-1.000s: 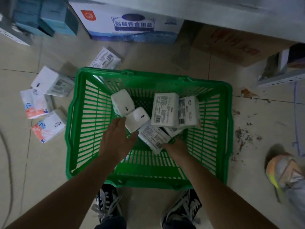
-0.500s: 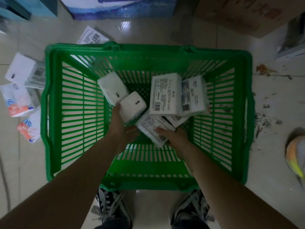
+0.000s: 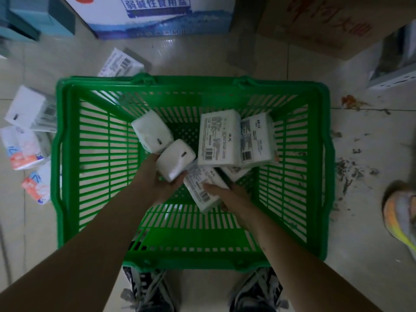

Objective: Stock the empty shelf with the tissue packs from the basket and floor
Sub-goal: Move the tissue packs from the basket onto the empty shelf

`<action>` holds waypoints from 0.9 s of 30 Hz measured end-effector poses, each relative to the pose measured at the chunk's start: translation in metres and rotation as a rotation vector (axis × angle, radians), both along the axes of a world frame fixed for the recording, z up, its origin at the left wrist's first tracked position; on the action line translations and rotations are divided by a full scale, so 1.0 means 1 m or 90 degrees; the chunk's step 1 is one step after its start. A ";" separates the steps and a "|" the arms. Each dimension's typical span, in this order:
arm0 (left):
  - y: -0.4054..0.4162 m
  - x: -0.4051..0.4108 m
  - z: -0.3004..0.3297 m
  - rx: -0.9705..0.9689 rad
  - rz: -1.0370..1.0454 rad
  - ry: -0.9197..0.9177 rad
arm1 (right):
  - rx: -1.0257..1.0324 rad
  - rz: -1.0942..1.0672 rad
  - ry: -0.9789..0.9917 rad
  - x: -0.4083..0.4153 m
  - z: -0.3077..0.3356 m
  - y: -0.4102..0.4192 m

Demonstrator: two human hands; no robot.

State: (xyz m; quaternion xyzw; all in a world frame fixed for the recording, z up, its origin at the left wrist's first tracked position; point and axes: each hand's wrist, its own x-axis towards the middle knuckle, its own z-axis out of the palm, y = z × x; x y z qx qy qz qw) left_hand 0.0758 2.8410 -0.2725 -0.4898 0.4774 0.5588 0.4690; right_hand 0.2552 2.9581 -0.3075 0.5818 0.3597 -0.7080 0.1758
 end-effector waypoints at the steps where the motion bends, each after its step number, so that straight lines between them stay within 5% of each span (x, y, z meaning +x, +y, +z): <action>1: -0.003 0.003 0.001 0.000 0.023 0.002 | -0.005 0.010 0.006 0.001 0.002 0.001; 18: -0.062 0.018 0.099 -0.006 -0.011 -0.019 | -0.015 0.111 -0.008 0.028 0.111 0.009; 27: -0.078 0.023 0.205 0.104 -0.013 0.134 | -0.011 0.077 0.078 0.030 0.221 0.010</action>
